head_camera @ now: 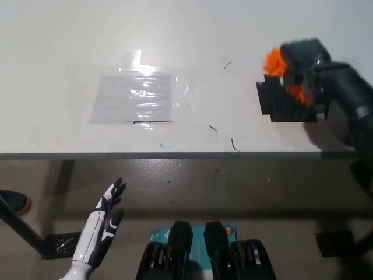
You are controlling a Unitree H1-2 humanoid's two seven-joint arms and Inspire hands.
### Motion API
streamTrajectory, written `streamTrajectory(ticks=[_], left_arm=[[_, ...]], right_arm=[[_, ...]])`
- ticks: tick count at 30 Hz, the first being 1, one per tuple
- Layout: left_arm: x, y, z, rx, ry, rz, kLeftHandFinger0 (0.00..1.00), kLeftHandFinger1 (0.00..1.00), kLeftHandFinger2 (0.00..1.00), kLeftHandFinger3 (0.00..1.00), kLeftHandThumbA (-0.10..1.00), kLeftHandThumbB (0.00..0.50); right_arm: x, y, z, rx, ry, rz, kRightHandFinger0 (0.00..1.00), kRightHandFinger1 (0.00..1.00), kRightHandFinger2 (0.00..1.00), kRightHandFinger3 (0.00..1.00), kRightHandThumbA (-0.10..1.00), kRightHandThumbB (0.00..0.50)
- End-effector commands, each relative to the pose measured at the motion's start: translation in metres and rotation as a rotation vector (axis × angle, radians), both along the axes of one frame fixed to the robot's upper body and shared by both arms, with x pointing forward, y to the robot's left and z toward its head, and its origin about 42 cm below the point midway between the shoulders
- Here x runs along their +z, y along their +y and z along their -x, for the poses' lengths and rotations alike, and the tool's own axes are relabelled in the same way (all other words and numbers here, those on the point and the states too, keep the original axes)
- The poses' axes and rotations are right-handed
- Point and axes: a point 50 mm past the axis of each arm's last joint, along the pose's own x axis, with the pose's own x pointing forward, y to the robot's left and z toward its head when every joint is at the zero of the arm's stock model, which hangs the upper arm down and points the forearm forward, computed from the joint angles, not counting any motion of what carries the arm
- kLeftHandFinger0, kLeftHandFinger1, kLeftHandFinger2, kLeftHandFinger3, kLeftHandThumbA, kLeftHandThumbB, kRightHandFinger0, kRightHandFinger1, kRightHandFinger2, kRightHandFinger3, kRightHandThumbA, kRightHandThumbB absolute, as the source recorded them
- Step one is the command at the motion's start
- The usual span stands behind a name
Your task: The robot uses it right hand to pick up an extended orange duster kept in the middle of the desk and presses its handle against the desk to collapse it
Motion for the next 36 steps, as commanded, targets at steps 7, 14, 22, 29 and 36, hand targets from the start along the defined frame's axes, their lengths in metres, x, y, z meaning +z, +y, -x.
streamTrajectory(ticks=[7,14,22,29,36], left_arm=[[0.008,0.005,0.002,0.009,-0.058,0.009,1.0,1.0,1.0,1.0,1.0,0.0],[0.007,0.005,0.002,0.013,-0.051,0.012,1.0,1.0,1.0,1.0,1.0,0.0],[0.004,0.006,0.007,0.011,-0.04,0.017,1.0,1.0,1.0,1.0,1.0,0.0],[-0.001,0.004,0.014,0.016,-0.043,0.018,1.0,1.0,1.0,1.0,1.0,0.0],[0.001,0.002,0.009,0.015,-0.061,0.039,1.0,1.0,1.0,1.0,1.0,0.014]], right_arm=[[0.261,0.011,0.052,0.263,-0.424,-0.396,0.0,0.46,0.79,0.88,-0.1,0.193],[0.357,0.023,0.104,0.416,-0.72,-0.582,0.0,0.34,0.74,0.87,-0.1,0.173],[0.318,0.031,0.092,0.477,-0.927,-0.933,0.0,0.34,0.75,0.84,-0.1,0.175],[0.261,0.027,0.063,0.37,-1.01,-1.151,0.0,0.29,0.69,0.7,-0.1,0.138],[0.212,0.023,0.055,0.304,-1.08,-1.259,0.0,0.21,0.64,0.75,-0.1,0.078]])
